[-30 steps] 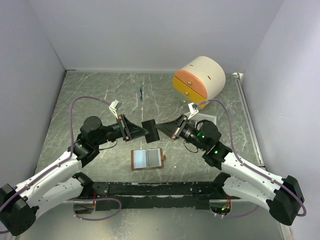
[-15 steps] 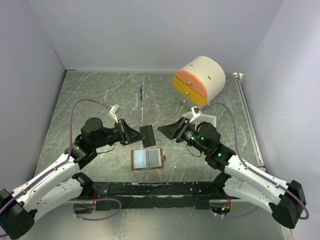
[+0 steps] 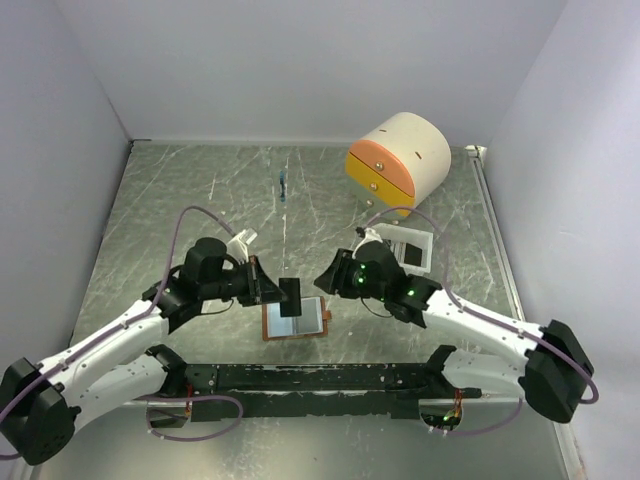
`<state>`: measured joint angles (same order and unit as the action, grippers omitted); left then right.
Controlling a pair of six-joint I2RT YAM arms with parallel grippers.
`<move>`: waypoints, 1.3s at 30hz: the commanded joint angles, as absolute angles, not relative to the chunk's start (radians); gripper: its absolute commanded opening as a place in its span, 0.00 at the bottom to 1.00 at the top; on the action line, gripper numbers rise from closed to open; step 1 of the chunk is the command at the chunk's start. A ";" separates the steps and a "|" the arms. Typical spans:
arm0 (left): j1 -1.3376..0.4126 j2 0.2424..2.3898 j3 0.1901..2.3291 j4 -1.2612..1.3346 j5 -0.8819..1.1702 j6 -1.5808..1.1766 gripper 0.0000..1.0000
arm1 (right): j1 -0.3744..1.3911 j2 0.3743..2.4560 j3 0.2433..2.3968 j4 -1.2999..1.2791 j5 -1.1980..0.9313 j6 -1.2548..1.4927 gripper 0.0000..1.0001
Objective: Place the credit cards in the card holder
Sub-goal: Insert the credit card into the card holder.
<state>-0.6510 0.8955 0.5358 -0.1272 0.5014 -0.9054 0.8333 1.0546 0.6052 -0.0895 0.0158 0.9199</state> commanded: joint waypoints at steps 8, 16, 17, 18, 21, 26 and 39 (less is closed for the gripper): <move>-0.575 1.021 0.374 -0.001 0.677 -0.873 0.07 | 0.944 1.246 0.658 -0.142 0.079 0.872 0.29; -0.543 1.071 0.343 0.040 0.702 -0.855 0.07 | 0.967 1.350 0.678 -0.137 0.083 0.855 0.29; -0.542 1.078 0.337 0.050 0.705 -0.854 0.07 | 0.966 1.355 0.678 -0.135 0.087 0.852 0.29; -0.539 1.088 0.332 0.062 0.708 -0.854 0.07 | 0.966 1.359 0.676 -0.131 0.089 0.851 0.29; -0.537 1.127 0.329 0.084 0.715 -0.849 0.07 | 0.967 1.374 0.672 -0.118 0.095 0.847 0.30; -0.534 1.182 0.317 0.169 0.738 -0.874 0.07 | 0.966 1.408 0.675 -0.133 0.119 0.836 0.30; -0.531 1.314 0.315 0.259 0.749 -0.876 0.07 | 0.966 1.438 0.645 -0.137 0.134 0.833 0.29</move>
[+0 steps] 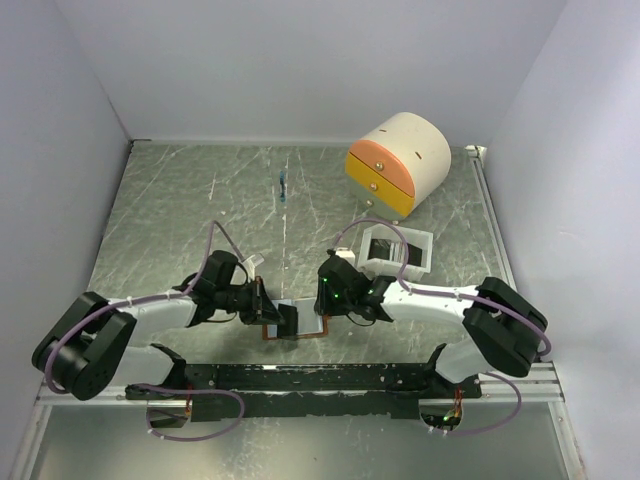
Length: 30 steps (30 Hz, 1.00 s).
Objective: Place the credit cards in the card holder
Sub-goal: Insert the credit card into the card holder.
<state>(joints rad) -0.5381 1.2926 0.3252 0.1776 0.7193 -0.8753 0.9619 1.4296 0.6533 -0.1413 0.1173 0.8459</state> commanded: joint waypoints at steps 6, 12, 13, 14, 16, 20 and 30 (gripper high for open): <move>-0.530 1.336 0.314 0.275 0.744 -0.880 0.07 | 0.967 1.446 0.657 -0.149 0.137 0.829 0.29; -0.527 1.342 0.307 0.269 0.728 -0.881 0.07 | 0.966 1.435 0.648 -0.153 0.142 0.831 0.28; -0.525 1.347 0.304 0.278 0.731 -0.883 0.07 | 0.967 1.432 0.645 -0.153 0.142 0.833 0.28; -0.525 1.351 0.304 0.283 0.732 -0.885 0.07 | 0.967 1.429 0.643 -0.152 0.142 0.834 0.28; -0.524 1.361 0.303 0.288 0.732 -0.890 0.07 | 0.967 1.422 0.639 -0.152 0.141 0.834 0.27; -0.522 1.367 0.300 0.297 0.731 -0.896 0.07 | 0.966 1.412 0.641 -0.165 0.145 0.829 0.27; -0.519 1.408 0.292 0.345 0.738 -0.903 0.07 | 0.966 1.417 0.653 -0.186 0.156 0.820 0.27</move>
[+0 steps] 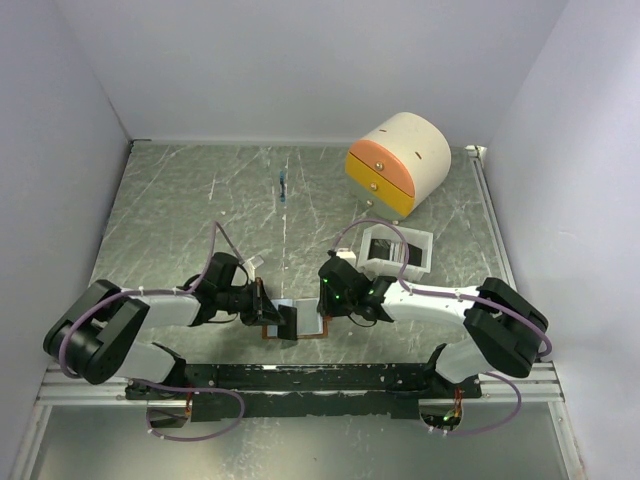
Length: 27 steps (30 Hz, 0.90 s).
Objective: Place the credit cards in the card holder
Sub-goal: Insert the credit card into the card holder.
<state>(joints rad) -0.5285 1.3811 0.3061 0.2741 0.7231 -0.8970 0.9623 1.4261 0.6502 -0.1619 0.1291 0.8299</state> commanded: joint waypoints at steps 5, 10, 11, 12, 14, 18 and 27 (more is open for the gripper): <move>-0.520 1.430 0.294 0.349 0.730 -0.905 0.07 | 0.966 1.419 0.654 -0.182 0.151 0.824 0.27; -0.520 1.442 0.306 0.346 0.728 -0.895 0.07 | 0.966 1.422 0.652 -0.183 0.154 0.822 0.27; -0.519 1.446 0.307 0.352 0.727 -0.897 0.07 | 0.966 1.423 0.651 -0.181 0.153 0.823 0.27; -0.520 1.452 0.308 0.359 0.729 -0.900 0.07 | 0.967 1.425 0.649 -0.180 0.152 0.824 0.27; -0.520 1.461 0.307 0.377 0.732 -0.907 0.07 | 0.967 1.426 0.649 -0.179 0.150 0.825 0.27; -0.519 1.474 0.307 0.392 0.730 -0.910 0.07 | 0.967 1.422 0.640 -0.170 0.147 0.826 0.27; -0.520 1.495 0.327 0.389 0.720 -0.903 0.07 | 0.967 1.424 0.639 -0.165 0.149 0.821 0.27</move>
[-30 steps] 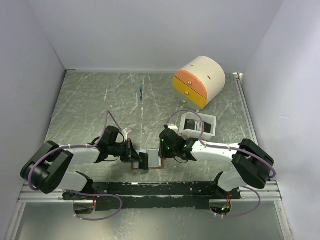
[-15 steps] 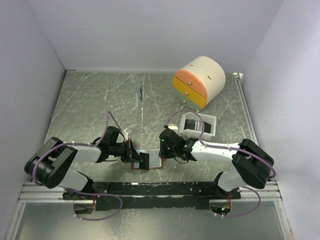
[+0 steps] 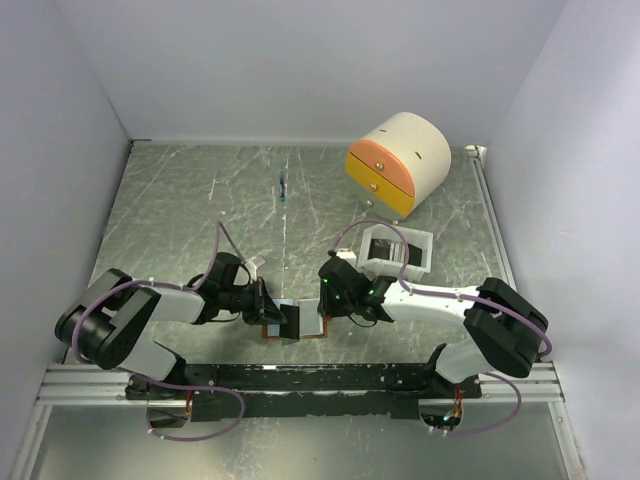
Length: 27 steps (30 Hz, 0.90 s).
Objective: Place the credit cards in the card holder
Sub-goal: Insert the credit card into the card holder.
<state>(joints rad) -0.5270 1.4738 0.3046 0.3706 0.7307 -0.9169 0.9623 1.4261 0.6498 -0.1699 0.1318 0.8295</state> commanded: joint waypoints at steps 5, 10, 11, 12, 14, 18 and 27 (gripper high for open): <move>-0.520 1.516 0.341 0.390 0.716 -0.895 0.07 | 0.967 1.419 0.632 -0.163 0.149 0.821 0.27; -0.520 1.533 0.351 0.399 0.713 -0.895 0.07 | 0.967 1.409 0.629 -0.166 0.155 0.819 0.26; -0.519 1.535 0.353 0.396 0.711 -0.893 0.07 | 0.966 1.409 0.629 -0.165 0.155 0.819 0.27; -0.520 1.536 0.355 0.391 0.708 -0.890 0.07 | 0.967 1.408 0.629 -0.166 0.155 0.818 0.27; -0.519 1.539 0.360 0.375 0.700 -0.878 0.07 | 0.967 1.409 0.631 -0.166 0.155 0.816 0.27; -0.518 1.546 0.365 0.367 0.690 -0.865 0.07 | 0.968 1.408 0.628 -0.164 0.156 0.817 0.27; -0.515 1.572 0.374 0.375 0.709 -0.849 0.07 | 0.968 1.399 0.619 -0.161 0.153 0.822 0.27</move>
<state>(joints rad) -0.5213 1.5497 0.3595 0.3752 0.7429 -0.8932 0.9623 1.4204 0.6357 -0.1627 0.1410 0.8288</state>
